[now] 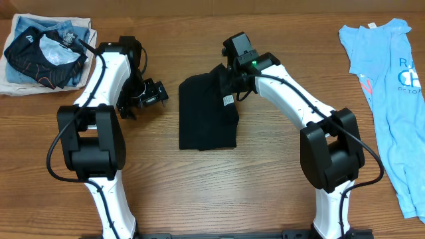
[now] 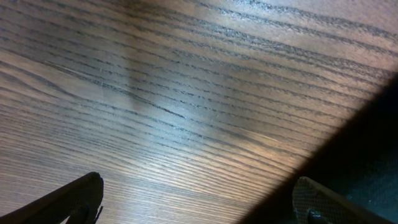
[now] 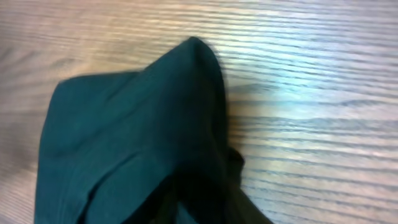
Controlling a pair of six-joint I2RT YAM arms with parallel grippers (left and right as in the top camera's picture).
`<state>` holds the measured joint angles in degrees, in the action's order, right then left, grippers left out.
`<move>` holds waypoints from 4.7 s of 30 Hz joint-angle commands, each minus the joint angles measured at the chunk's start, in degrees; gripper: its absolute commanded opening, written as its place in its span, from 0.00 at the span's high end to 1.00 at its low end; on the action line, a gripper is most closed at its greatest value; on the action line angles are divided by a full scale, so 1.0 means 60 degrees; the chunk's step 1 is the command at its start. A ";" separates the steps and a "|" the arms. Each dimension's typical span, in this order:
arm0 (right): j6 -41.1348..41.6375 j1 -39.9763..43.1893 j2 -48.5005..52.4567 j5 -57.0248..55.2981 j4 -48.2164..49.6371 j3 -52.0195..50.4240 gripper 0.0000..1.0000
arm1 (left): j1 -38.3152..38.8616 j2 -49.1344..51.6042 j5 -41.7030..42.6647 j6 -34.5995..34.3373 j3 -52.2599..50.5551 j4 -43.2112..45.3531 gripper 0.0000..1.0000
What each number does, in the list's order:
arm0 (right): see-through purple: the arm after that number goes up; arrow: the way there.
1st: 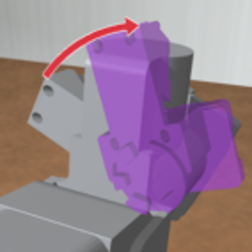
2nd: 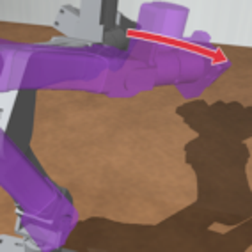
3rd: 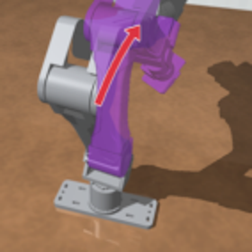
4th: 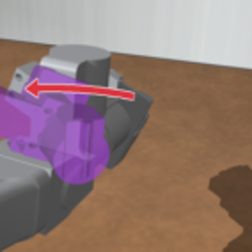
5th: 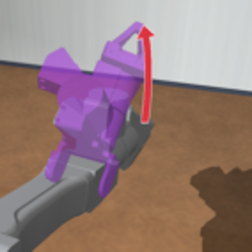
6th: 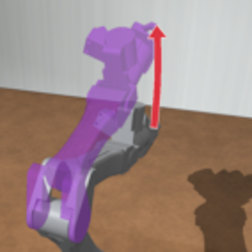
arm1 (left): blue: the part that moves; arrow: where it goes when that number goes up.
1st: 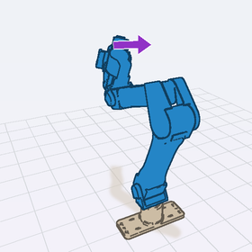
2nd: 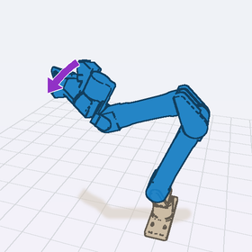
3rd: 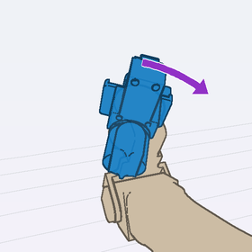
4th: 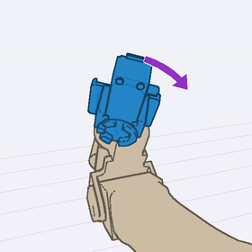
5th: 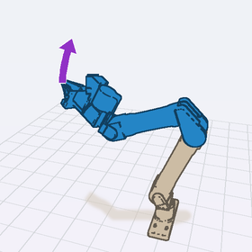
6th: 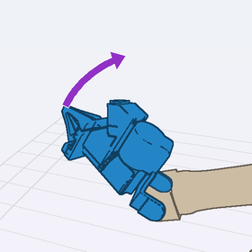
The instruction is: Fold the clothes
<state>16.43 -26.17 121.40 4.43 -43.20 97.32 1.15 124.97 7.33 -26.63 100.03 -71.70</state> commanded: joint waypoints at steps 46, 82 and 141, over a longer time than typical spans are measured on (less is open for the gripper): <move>-0.1504 0.0539 0.1188 0.9085 -0.2047 0.1530 0.91 | 0.0066 -0.0007 -0.0004 0.0124 -0.0098 -0.0015 0.00; 0.0594 0.1650 0.1599 0.9271 -0.0361 -0.0044 0.52 | 0.0066 -0.0007 -0.0007 0.0153 -0.0098 0.0000 0.00; 0.0812 0.2124 -0.2641 0.1588 -0.3971 0.0521 0.00 | 0.1468 0.2820 0.6852 0.2473 -0.0459 0.3067 0.40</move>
<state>20.99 -13.39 105.67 14.57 -67.16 100.84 8.95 136.77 54.30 -8.82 99.11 -53.36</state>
